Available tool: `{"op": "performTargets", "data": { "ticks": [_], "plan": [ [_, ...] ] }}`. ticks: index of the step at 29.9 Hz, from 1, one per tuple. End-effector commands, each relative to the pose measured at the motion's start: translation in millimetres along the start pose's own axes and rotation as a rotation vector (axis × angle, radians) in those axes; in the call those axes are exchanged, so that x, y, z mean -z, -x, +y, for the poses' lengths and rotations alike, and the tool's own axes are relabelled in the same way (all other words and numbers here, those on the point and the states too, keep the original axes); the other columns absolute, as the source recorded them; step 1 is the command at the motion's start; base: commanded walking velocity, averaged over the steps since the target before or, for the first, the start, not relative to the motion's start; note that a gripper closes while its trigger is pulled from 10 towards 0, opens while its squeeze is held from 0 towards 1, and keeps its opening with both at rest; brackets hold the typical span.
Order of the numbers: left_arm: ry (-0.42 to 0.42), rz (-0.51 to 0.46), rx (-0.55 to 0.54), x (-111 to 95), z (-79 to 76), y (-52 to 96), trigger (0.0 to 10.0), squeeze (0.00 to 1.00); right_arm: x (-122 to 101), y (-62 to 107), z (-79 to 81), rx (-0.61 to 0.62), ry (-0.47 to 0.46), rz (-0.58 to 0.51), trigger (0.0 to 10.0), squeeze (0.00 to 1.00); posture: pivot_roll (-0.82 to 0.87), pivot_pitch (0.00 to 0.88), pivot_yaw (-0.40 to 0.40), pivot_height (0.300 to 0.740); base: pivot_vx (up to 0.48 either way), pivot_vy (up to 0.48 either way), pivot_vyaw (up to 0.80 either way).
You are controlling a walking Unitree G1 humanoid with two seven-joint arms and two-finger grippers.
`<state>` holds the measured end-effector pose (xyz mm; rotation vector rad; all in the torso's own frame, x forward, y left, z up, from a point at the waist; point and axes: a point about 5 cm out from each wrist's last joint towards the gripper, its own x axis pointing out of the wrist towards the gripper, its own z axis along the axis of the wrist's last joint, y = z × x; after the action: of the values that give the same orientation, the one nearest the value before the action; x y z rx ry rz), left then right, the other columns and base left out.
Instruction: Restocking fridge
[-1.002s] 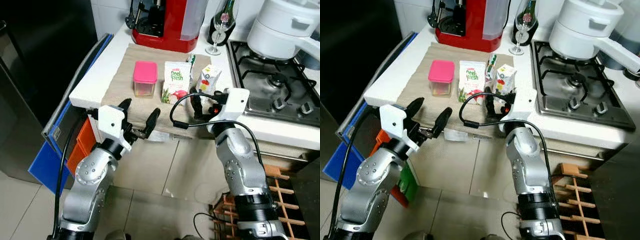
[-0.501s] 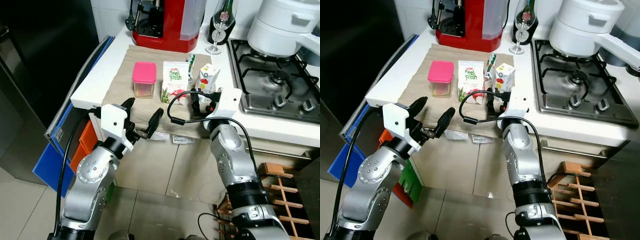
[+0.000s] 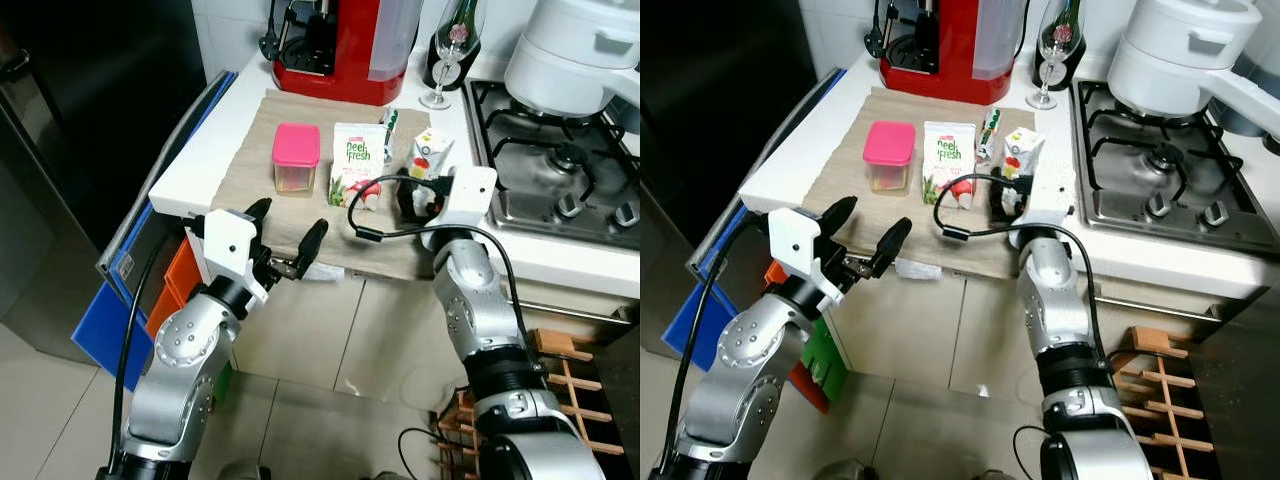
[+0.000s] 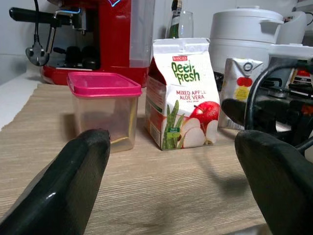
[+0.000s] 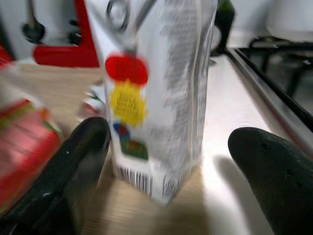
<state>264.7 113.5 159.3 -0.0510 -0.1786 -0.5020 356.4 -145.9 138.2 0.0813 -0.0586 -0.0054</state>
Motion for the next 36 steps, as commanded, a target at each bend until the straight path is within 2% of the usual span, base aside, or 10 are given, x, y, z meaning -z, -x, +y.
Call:
{"op": "performTargets", "data": {
  "ticks": [1,6,11,22,23,24,25,26,27,36],
  "plan": [
    [0.003,0.011,0.006,2,-2.2,-0.1,10.0,0.00,-5,-5.1,-4.5,0.021,0.019,-0.020,10.0,0.00,0.05,0.053,-0.004,0.740,0.000,0.000,0.00],
    [0.003,0.009,0.005,1,-1.6,-0.7,10.0,0.00,-7,-6.1,-4.9,0.019,0.029,-0.029,10.0,0.00,0.05,0.051,-0.005,0.740,0.000,0.000,0.00],
    [0.004,0.011,0.001,2,-1.5,-0.9,10.0,0.00,-7,-7.6,1.8,0.000,0.032,-0.039,10.0,0.00,0.05,0.049,-0.008,0.740,0.000,0.000,0.00],
    [0.006,0.013,-0.007,3,-2.2,-0.2,10.0,0.00,-2,-12.1,6.1,0.003,0.000,-0.004,10.0,0.00,0.05,0.054,-0.019,0.740,0.000,0.000,0.00],
    [0.007,0.012,-0.008,3,-2.5,-0.2,10.0,0.00,-1,-12.6,6.0,0.005,-0.008,0.002,7.1,0.00,0.05,0.055,-0.021,0.740,0.000,0.000,0.00],
    [0.007,0.012,-0.008,3,-2.5,-0.2,10.0,0.00,-1,-12.6,6.0,0.005,-0.008,0.002,7.1,0.00,0.05,0.055,-0.021,0.740,0.000,0.000,0.00],
    [0.007,0.012,-0.009,3,-2.6,-0.1,10.0,0.00,0,-13.2,5.8,0.008,-0.015,0.010,4.4,0.00,0.05,0.055,-0.021,0.740,0.000,0.000,0.00],
    [0.008,0.012,-0.010,3,-2.8,-0.1,10.0,0.00,0,-13.6,5.3,0.015,-0.021,0.016,2.6,0.00,0.05,0.055,-0.022,0.740,0.000,0.000,0.00],
    [0.010,0.012,-0.011,3,-2.8,-0.2,10.0,0.00,0,-14.4,4.8,0.022,-0.026,0.021,0.0,0.00,0.05,0.055,-0.022,0.740,0.000,0.000,0.00],
    [0.016,0.010,-0.009,4,-3.9,-1.5,10.0,0.00,-1,-18.8,3.9,0.039,-0.036,0.028,0.0,0.00,0.04,0.055,-0.024,0.740,0.000,0.000,0.00]
  ]
}}
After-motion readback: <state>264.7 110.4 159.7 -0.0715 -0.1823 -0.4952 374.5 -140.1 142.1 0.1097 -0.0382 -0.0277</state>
